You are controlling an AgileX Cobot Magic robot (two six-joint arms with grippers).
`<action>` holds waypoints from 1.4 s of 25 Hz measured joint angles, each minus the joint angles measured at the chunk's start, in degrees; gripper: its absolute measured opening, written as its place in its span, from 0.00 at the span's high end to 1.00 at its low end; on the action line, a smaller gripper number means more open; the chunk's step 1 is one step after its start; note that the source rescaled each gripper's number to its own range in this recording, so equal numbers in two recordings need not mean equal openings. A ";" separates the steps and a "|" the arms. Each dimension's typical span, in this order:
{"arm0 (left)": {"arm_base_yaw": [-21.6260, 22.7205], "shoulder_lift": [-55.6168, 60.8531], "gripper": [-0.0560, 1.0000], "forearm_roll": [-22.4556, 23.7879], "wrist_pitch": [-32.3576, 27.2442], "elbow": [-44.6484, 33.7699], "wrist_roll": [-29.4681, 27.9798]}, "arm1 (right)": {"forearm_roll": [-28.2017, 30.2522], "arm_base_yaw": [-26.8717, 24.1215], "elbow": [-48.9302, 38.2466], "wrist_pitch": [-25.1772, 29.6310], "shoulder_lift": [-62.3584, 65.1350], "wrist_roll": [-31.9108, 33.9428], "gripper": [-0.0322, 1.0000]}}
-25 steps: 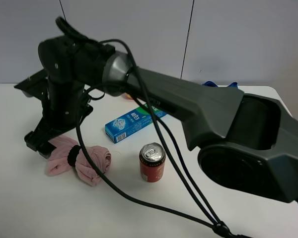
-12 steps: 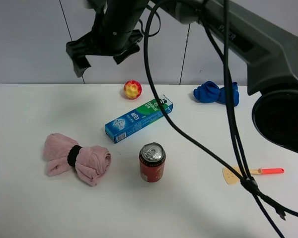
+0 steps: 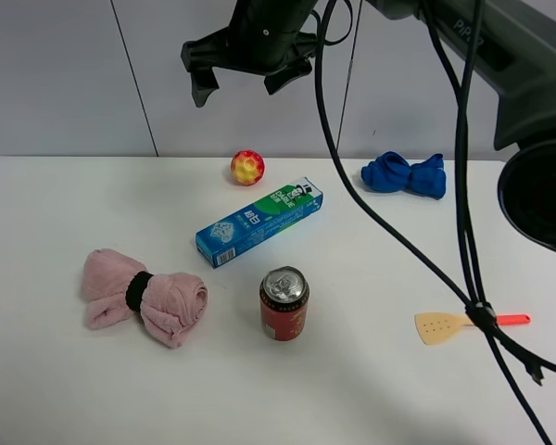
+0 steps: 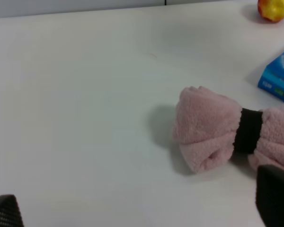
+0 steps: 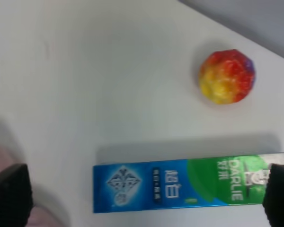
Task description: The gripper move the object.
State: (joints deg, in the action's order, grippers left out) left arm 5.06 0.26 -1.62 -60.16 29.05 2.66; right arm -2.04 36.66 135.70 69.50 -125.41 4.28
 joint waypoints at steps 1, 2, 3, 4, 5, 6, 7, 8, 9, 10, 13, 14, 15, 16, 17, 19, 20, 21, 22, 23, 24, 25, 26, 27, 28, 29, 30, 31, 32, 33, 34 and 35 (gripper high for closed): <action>0.00 0.00 0.00 0.00 0.00 0.00 0.00 | 0.59 -0.49 -0.49 0.00 0.14 -0.29 0.00; 0.00 0.00 0.00 0.00 0.00 0.00 0.00 | 1.01 -0.96 -1.63 -0.06 0.37 -0.45 0.00; 0.00 0.00 0.00 0.00 0.00 0.00 0.00 | 1.19 -1.56 -3.37 -0.06 0.61 -0.83 0.00; 0.00 0.00 0.00 0.00 0.00 0.00 0.00 | 1.43 -2.19 -5.58 -0.13 0.87 -1.39 0.00; 0.00 0.00 0.00 0.00 0.00 0.00 0.00 | 1.43 -2.83 -7.73 -0.13 1.06 -1.91 0.00; 0.00 0.00 0.00 0.00 0.00 0.00 0.00 | 1.43 -3.35 -10.48 -0.13 1.20 -2.07 0.00; 0.00 0.00 0.00 0.00 0.00 0.00 0.00 | 1.48 -3.88 -13.27 -0.13 1.35 -2.37 0.00; 0.00 0.00 0.00 0.00 0.00 0.00 0.00 | 1.35 -4.39 -15.60 -0.13 1.77 -2.64 0.00; 0.00 0.00 0.00 0.00 0.00 0.00 0.00 | 1.22 -4.80 -18.28 -0.01 2.31 -2.87 0.00; 0.00 0.00 0.00 0.00 0.00 0.00 0.00 | 0.96 -5.35 -20.79 0.09 3.19 -3.14 0.00; 0.00 0.00 0.00 0.00 0.00 0.00 0.00 | 0.76 -7.54 -27.71 0.14 7.53 -3.20 0.00; 0.00 0.00 0.00 0.00 0.00 0.00 0.00 | 0.76 -8.65 -30.18 0.09 9.21 -3.20 0.00; 0.00 0.00 0.00 0.00 0.00 0.00 0.00 | 0.76 -10.02 -32.24 0.09 11.32 -3.08 0.00; 0.00 0.00 0.00 0.00 0.00 0.00 0.00 | 0.76 -11.30 -34.73 0.09 13.46 -2.71 0.00; 0.00 0.00 0.00 0.00 0.00 0.00 0.00 | 0.91 -12.96 -37.19 0.09 15.67 -2.06 0.00; 0.00 0.00 0.00 0.00 0.00 0.00 0.00 | 2.04 -16.72 -41.70 0.09 19.74 -0.71 0.00; 0.00 0.00 0.00 0.00 0.00 0.00 0.00 | 2.04 -18.39 -44.13 0.09 21.99 -0.36 0.00; 0.00 0.00 0.00 0.00 0.00 0.00 0.00 | 2.48 -20.47 -46.50 0.09 24.30 -0.22 0.00; 0.00 0.00 0.00 0.00 0.00 0.00 0.00 | 2.72 -22.55 -48.42 0.09 26.26 -0.22 0.00; 0.00 0.00 0.00 0.00 0.00 0.00 0.00 | 2.98 -24.67 -50.63 0.09 28.60 -0.22 0.00; 0.00 0.00 0.00 0.00 0.00 0.00 0.00 | 3.38 -26.52 -52.67 0.09 31.01 -0.22 0.00; 0.00 0.00 0.00 0.00 0.00 0.00 0.00 | 3.69 -28.80 -54.60 0.09 32.99 -0.22 0.00; 0.00 0.00 0.00 0.00 0.00 0.00 0.00 | 4.16 -31.17 -56.10 0.09 35.49 -0.22 0.00; 0.00 0.00 0.00 0.00 0.00 0.00 0.00 | 4.62 -33.19 -57.76 0.09 37.97 -0.27 0.00; 0.00 0.00 0.00 0.00 0.00 0.00 0.00 | 5.03 -35.72 -59.27 0.16 40.54 -0.55 0.00; 0.00 0.00 0.00 0.00 0.00 0.00 0.00 | 5.22 -38.32 -60.56 0.16 42.67 -0.96 0.00; 0.00 0.00 0.00 0.00 0.00 0.00 0.00 | 5.52 -40.87 -61.46 0.18 45.34 -1.67 0.00; 0.00 0.00 0.00 0.00 0.00 0.00 0.00 | 5.58 -42.98 -62.38 0.18 47.99 -2.29 0.00; 0.00 0.00 0.00 0.00 0.00 0.00 0.00 | 5.84 -45.34 -63.20 0.18 50.23 -3.09 0.00; 0.00 0.00 0.00 0.00 0.00 0.00 0.00 | 6.06 -47.29 -63.83 0.23 53.03 -3.53 0.00; 0.00 0.00 0.00 0.00 0.00 0.00 0.00 | 6.31 -48.64 -64.51 0.23 55.90 -3.86 0.00; 0.00 0.00 0.00 0.00 0.00 0.00 0.00 | 6.36 -49.94 -65.11 0.25 58.75 -4.28 0.00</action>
State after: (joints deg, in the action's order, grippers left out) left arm 5.06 0.26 -1.62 -60.16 29.05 2.66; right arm 4.32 -13.28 70.59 69.75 -66.66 0.00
